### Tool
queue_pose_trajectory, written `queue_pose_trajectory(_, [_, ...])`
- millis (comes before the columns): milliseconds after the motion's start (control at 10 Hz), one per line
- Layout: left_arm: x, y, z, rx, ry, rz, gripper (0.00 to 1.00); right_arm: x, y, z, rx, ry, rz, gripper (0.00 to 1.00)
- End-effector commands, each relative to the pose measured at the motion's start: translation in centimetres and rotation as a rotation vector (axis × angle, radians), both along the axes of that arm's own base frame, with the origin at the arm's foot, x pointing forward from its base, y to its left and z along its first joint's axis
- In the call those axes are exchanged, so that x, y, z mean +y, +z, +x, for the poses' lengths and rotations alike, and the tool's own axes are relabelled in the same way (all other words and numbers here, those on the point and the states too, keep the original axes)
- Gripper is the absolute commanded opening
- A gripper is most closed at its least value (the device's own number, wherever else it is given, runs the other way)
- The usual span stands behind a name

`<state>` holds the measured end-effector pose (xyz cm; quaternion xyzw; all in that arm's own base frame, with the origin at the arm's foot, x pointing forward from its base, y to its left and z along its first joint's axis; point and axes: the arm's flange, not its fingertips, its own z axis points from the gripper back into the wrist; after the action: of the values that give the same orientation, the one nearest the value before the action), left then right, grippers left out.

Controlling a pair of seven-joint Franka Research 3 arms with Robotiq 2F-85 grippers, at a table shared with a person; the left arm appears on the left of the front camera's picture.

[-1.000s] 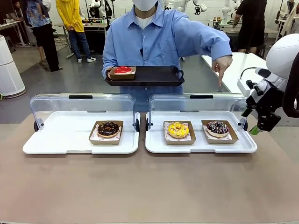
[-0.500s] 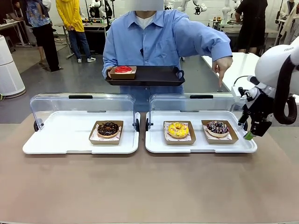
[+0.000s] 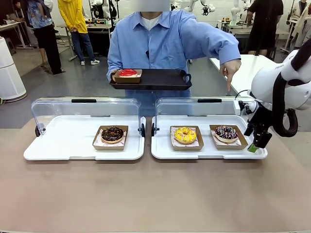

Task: Provide the desired donut to the person.
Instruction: Pick up and lift the Paper togo box containing the Donut pointed at by the person.

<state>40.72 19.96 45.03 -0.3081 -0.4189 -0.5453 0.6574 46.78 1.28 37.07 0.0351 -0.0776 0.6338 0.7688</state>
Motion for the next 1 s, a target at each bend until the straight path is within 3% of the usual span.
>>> queue_pose_trajectory(0, [0.1,0.0,-0.1,-0.004,0.003,-0.004,1.00,-0.2,0.3,-0.4,0.001,0.012,0.031,1.00])
queue_pose_trajectory(400, [0.1,0.0,-0.1,-0.004,0.003,-0.004,1.00,0.1,0.2,0.0,-0.001,-0.001,0.003,1.00])
queue_pose_trajectory(900, [0.1,0.0,-0.1,-0.004,0.003,-0.004,1.00,0.3,-1.4,1.3,0.039,0.074,0.032,1.00])
